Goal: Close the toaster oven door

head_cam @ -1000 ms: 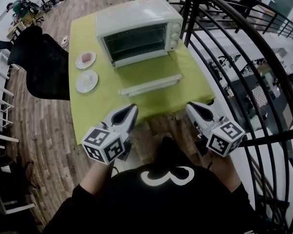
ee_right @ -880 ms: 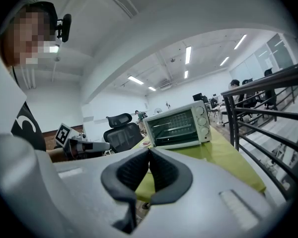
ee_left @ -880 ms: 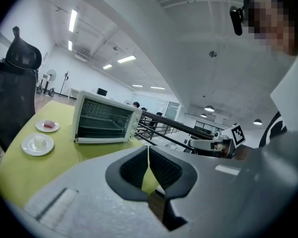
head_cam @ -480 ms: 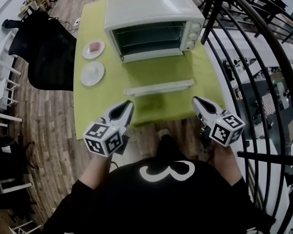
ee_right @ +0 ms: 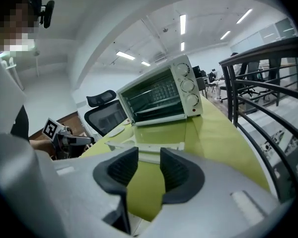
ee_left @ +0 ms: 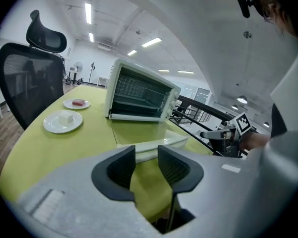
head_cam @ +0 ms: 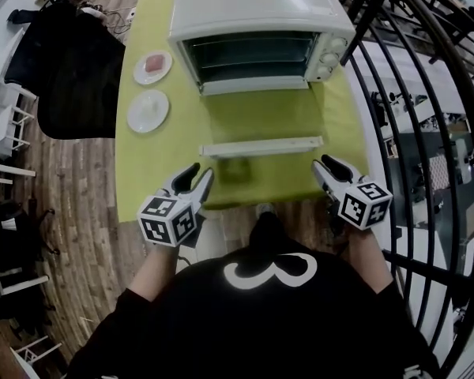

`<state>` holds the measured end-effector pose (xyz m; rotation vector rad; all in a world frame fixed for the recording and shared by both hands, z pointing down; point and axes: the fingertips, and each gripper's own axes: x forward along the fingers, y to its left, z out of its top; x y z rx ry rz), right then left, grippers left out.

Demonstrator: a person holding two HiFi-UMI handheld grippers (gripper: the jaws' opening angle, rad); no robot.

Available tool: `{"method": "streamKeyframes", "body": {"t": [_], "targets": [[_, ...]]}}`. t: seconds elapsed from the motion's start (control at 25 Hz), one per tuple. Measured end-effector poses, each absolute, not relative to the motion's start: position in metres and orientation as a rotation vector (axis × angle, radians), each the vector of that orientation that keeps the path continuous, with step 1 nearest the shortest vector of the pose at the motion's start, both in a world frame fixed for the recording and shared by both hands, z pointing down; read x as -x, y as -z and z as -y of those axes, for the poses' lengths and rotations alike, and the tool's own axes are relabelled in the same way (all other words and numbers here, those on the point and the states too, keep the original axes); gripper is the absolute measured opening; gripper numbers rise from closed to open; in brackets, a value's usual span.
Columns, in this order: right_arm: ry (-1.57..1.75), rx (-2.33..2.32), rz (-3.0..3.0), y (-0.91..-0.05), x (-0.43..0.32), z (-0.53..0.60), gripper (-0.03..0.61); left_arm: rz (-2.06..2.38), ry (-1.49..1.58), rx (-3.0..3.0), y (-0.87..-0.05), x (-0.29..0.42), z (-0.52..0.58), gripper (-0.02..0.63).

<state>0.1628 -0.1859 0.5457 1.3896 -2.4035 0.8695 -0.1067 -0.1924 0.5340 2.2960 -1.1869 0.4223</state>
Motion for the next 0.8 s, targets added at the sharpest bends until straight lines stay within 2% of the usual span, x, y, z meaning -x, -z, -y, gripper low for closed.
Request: {"method": "streamKeyframes", "body": {"t": [0.16, 0.36, 0.8], "targets": [[-0.879, -1.366, 2.340, -0.571, -0.169, 0.197, 0.176, 1.226, -0.453, -2.247, -0.554, 0.111, 0.204, 0.175], [-0.860, -1.359, 2.278, -0.592, -0.174, 0.208, 0.204, 1.242, -0.517, -2.198, -0.577, 0.113, 0.211, 0.212], [-0.846, -1.331, 2.228, -0.619, -0.170, 0.234, 0.212, 1.274, -0.589, -2.134, -0.611, 0.107, 0.235, 0.219]]}}
